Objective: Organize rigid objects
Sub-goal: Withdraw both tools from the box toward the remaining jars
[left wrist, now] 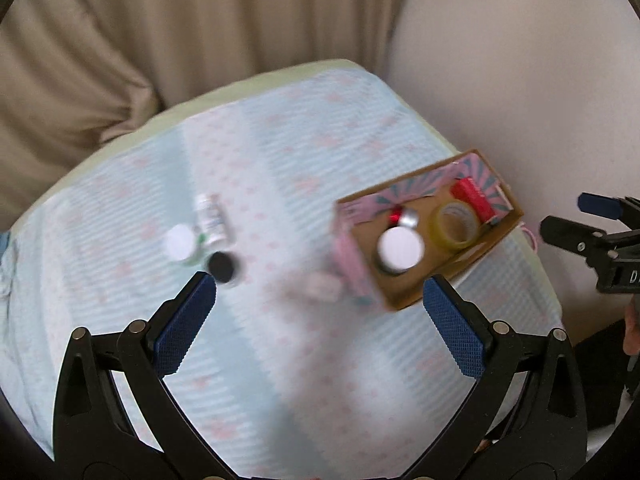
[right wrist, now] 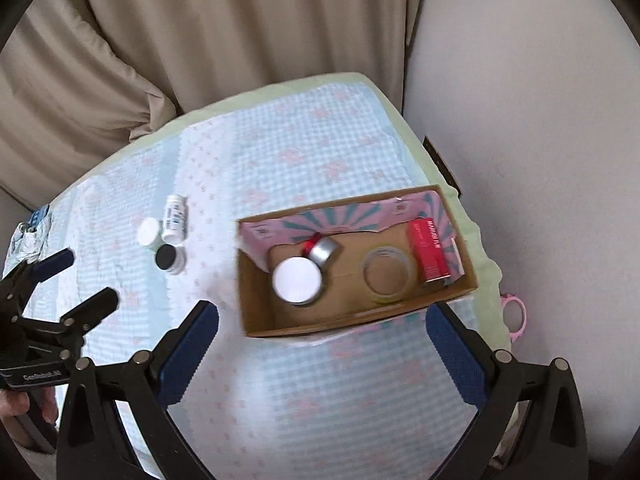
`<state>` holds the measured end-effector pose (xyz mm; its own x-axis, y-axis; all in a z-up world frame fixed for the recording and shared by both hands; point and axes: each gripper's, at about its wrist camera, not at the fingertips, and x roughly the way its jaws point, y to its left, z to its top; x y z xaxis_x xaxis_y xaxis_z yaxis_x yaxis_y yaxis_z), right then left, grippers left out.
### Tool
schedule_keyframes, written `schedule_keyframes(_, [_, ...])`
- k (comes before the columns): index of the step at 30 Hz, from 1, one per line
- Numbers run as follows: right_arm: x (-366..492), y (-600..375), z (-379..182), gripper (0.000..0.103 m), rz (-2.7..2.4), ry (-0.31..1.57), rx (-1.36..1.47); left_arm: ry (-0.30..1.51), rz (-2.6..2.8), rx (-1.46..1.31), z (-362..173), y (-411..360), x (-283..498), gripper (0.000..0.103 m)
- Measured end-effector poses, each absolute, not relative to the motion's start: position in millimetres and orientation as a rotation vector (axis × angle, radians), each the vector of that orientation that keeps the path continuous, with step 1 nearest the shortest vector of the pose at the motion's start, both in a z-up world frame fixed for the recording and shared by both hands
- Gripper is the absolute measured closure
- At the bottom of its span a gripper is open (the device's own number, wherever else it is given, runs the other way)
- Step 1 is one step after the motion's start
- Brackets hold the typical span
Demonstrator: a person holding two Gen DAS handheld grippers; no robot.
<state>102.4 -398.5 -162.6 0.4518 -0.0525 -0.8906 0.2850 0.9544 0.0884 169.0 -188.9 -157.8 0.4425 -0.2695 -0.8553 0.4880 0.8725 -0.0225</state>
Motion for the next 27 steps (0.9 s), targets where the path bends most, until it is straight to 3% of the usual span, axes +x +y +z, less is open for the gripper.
schedule_keyframes(14, [103.1, -251.5, -152.0, 0.0, -0.238, 1.01, 0.283, 0.98, -0.371, 0.189, -153.6, 14.6, 195.8, 0.0])
schedule_keyframes(27, [147.2, -172.1, -206.7, 0.0, -0.164, 1.051, 0.231, 1.021, -0.436, 0.288, -226.2, 38.8, 274.5, 0.0])
